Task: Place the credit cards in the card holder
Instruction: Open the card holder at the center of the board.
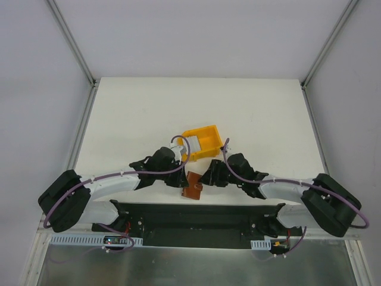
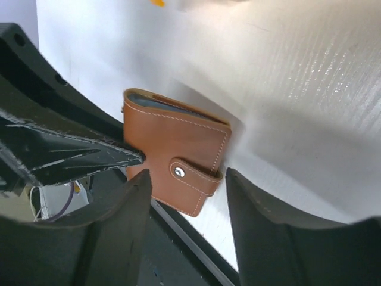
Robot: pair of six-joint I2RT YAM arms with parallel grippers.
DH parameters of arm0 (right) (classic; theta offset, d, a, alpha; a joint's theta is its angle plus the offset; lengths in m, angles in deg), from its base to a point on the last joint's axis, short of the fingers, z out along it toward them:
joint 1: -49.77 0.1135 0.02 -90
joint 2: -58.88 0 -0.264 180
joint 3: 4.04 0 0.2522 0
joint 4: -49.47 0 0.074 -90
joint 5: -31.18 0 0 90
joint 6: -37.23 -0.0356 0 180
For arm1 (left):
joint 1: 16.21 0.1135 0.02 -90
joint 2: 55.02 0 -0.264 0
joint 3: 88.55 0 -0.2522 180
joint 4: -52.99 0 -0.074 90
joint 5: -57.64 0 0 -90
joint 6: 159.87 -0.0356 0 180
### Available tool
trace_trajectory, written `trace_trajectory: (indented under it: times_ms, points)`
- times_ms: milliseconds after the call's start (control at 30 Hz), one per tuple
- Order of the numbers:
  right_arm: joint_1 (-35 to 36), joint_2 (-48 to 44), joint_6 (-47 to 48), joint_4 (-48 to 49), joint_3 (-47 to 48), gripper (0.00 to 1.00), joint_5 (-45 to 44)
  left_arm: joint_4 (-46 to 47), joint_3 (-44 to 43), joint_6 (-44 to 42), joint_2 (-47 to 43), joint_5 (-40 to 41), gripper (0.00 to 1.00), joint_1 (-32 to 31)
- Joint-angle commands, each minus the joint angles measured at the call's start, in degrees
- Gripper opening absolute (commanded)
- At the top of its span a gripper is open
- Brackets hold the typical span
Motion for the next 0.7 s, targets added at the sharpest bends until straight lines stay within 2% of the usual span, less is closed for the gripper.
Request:
trace_trajectory:
  times_ms: [0,67,233,467,667]
  points:
    - [-0.4,-9.3,8.5,-9.0,1.0,0.59,-0.8,-4.2,-3.1,-10.8,-2.7,-6.2,0.0,-0.6]
    - [-1.3,-12.3,11.9,-11.2,1.1,0.66,1.0,-4.8,-3.9,-13.0,-3.2,-8.5,0.0,-0.7]
    - [-5.5,-16.0,18.8,-15.4,2.0,0.73,10.3,-6.7,-6.5,-15.6,-6.2,-12.5,0.0,-0.6]
    - [-6.8,-16.7,27.9,-19.4,5.8,0.75,21.6,-9.2,-10.4,-18.3,-8.8,-18.7,0.0,-0.5]
    - [-7.4,-17.1,28.6,-19.5,8.1,0.73,25.4,-9.2,-11.5,-18.6,-9.2,-20.2,0.0,-0.6]
